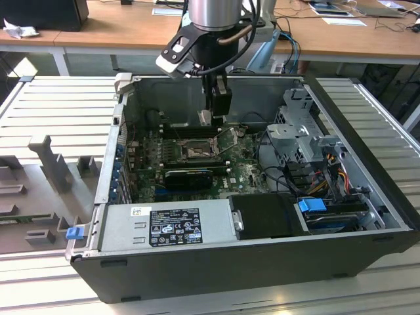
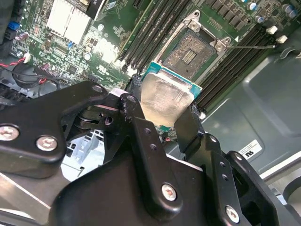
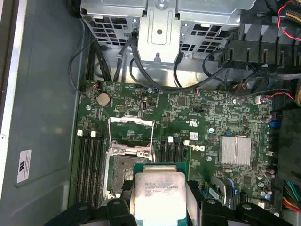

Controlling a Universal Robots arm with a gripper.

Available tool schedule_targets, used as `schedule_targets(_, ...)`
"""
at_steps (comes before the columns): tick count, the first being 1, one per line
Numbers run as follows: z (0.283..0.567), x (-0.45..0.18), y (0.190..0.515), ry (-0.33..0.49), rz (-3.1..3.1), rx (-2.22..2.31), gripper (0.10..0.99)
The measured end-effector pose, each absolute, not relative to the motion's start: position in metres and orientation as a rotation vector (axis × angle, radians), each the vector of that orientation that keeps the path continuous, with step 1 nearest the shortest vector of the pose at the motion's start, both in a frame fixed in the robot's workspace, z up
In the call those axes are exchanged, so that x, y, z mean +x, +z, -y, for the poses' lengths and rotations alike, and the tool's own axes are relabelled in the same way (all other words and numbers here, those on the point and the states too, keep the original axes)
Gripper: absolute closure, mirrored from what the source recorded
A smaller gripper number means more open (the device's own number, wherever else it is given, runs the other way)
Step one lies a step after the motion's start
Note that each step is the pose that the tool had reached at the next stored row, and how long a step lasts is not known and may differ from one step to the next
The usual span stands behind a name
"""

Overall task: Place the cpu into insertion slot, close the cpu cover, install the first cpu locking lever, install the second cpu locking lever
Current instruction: 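Place the cpu into insertion slot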

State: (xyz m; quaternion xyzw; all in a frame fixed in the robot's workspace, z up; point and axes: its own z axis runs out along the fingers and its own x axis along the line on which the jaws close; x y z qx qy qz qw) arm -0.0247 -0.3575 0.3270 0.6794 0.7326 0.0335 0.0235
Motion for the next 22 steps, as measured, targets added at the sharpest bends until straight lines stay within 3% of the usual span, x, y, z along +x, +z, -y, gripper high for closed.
schedule_targets(22,0.358,-0.025,0.304,0.104,-2.266,2.105,0.557)
